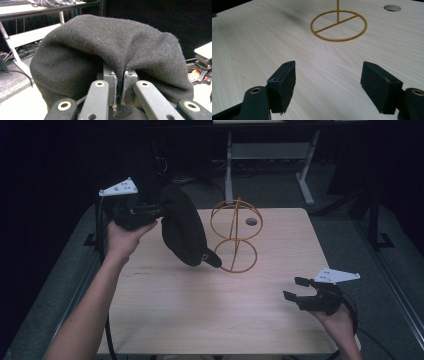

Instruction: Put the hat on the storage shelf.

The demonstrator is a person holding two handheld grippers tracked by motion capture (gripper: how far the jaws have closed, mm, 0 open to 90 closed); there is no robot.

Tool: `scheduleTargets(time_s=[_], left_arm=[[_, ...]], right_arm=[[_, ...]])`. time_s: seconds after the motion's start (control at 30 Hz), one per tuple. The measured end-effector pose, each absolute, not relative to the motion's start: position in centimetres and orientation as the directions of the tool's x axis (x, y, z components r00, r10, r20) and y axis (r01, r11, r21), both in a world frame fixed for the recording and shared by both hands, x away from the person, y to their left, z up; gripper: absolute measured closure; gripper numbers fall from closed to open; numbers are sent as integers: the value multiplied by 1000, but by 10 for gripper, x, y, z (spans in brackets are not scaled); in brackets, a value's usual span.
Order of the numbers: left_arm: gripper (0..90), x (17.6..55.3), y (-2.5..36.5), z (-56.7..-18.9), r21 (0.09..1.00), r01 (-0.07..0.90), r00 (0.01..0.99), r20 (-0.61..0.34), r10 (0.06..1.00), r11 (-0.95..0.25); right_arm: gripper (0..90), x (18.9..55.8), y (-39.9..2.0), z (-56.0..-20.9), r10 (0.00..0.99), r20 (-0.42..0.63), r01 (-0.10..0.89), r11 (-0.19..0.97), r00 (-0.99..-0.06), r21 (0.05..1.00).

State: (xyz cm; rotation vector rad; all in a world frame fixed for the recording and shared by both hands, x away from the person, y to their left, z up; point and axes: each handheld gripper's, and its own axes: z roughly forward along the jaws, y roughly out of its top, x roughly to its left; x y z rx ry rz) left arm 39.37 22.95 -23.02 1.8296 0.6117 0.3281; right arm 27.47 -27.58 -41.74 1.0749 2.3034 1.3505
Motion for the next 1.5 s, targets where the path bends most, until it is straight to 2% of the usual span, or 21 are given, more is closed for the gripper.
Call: scheduleTargets(time_s=[0.43, 0.73, 1.1, 1.5], left_arm=[[852, 424, 186, -196, 939, 214, 867, -55, 495, -270], [852, 438, 139, -180, 922, 202, 890, -33, 454, -331], [846, 458, 87, -184, 878, 234, 899, -32, 437, -416], [836, 481, 55, -205, 826, 321, 899, -111, 424, -464]], right_arm=[[279, 273, -284, -415, 725, 151, 464, 254, -672, 849], [279, 275, -282, -418, 723, 142, 463, 267, -677, 845], [280, 275, -279, -418, 710, 149, 457, 264, -688, 849], [280, 276, -278, -420, 707, 175, 464, 240, -686, 853]])
